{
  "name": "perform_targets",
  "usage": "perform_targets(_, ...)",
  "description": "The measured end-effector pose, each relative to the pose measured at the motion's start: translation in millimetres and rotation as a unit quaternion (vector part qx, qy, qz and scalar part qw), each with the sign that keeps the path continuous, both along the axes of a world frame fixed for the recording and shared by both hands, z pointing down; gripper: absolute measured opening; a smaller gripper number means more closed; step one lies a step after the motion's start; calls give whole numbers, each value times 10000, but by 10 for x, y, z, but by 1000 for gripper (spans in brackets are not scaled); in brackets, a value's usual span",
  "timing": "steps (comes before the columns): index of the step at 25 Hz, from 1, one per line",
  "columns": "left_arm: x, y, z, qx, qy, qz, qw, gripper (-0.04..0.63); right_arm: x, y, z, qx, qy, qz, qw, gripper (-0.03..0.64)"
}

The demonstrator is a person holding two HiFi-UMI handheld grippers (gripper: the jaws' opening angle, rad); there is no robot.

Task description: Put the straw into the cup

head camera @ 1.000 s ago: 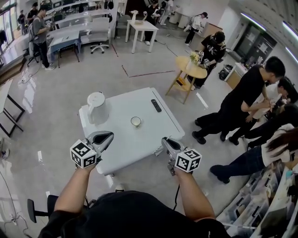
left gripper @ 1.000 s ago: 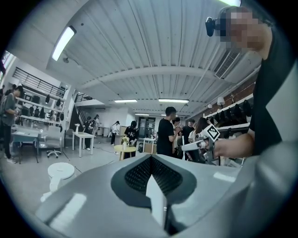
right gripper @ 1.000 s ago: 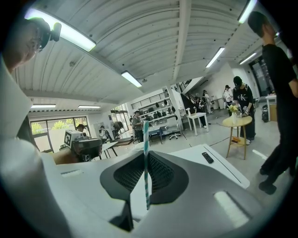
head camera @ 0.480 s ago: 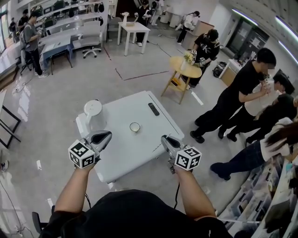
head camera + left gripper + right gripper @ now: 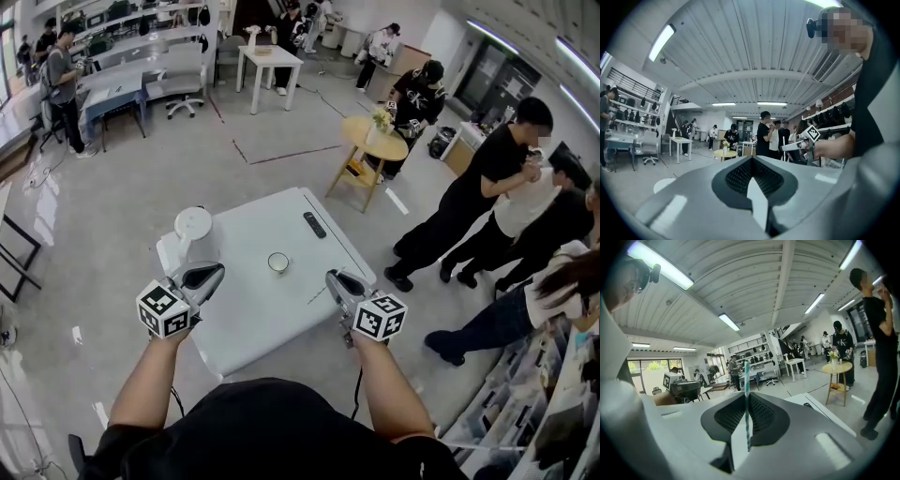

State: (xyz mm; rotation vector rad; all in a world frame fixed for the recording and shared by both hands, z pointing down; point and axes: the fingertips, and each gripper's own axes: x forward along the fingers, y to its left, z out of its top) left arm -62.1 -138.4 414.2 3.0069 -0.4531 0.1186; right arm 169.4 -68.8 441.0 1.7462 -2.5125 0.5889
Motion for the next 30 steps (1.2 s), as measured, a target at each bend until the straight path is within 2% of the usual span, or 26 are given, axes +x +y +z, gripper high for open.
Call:
perform_targets(15,-280,-137,63,-115,-14,-3,9999,0,-204,-208,-12,-29,-204,61,9998,54)
perform_targets(30,-415,-227,157,-126,-57,-217,9997,0,-104,-401,5,-55,-276,3,9996,54)
